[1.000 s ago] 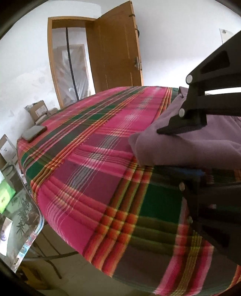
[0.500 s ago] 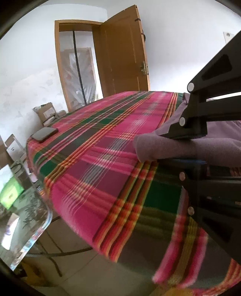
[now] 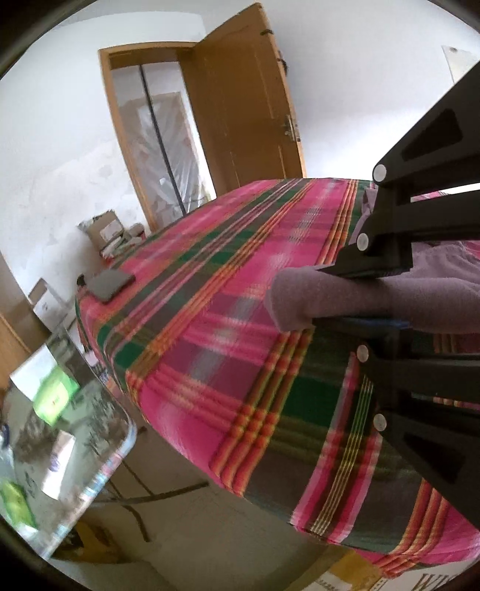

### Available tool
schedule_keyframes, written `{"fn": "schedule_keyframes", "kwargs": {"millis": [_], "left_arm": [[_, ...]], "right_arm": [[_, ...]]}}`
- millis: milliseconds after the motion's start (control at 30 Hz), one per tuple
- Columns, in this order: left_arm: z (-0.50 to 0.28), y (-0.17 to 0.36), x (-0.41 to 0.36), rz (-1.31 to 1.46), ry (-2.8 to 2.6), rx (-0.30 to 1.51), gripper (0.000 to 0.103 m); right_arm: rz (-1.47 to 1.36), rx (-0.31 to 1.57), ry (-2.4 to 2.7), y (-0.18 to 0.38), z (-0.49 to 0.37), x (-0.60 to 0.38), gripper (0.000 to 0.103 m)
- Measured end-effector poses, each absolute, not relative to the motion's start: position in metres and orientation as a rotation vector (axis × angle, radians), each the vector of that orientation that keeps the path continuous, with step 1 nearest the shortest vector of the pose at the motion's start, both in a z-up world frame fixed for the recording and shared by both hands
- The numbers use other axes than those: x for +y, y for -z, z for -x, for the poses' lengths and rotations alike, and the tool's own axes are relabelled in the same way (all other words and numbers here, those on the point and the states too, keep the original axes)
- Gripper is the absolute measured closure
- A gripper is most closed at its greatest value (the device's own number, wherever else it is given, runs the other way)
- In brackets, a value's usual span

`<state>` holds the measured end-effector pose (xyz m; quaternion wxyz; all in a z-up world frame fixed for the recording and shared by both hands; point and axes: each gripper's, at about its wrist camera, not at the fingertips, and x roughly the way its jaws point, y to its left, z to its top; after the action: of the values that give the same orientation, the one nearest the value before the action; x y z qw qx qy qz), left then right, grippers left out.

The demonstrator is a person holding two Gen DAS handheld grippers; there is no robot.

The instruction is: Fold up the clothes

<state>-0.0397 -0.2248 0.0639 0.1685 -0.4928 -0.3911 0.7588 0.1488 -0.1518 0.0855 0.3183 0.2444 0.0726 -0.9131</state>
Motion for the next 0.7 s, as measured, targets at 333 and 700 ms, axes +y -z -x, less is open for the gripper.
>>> {"fn": "schedule_keyframes", "kwargs": {"millis": [333, 700], "left_arm": [[0.039, -0.115, -0.184, 1.316, -2.183, -0.996, 0.085], [0.036, -0.153, -0.121, 1.273, -2.194, -0.877, 0.085]], "right_arm": [[-0.545, 0.059, 2.467, -0.119, -0.167, -0.111, 0.085], [-0.474, -0.053, 2.546, -0.139, -0.195, -0.06, 0.085]]}}
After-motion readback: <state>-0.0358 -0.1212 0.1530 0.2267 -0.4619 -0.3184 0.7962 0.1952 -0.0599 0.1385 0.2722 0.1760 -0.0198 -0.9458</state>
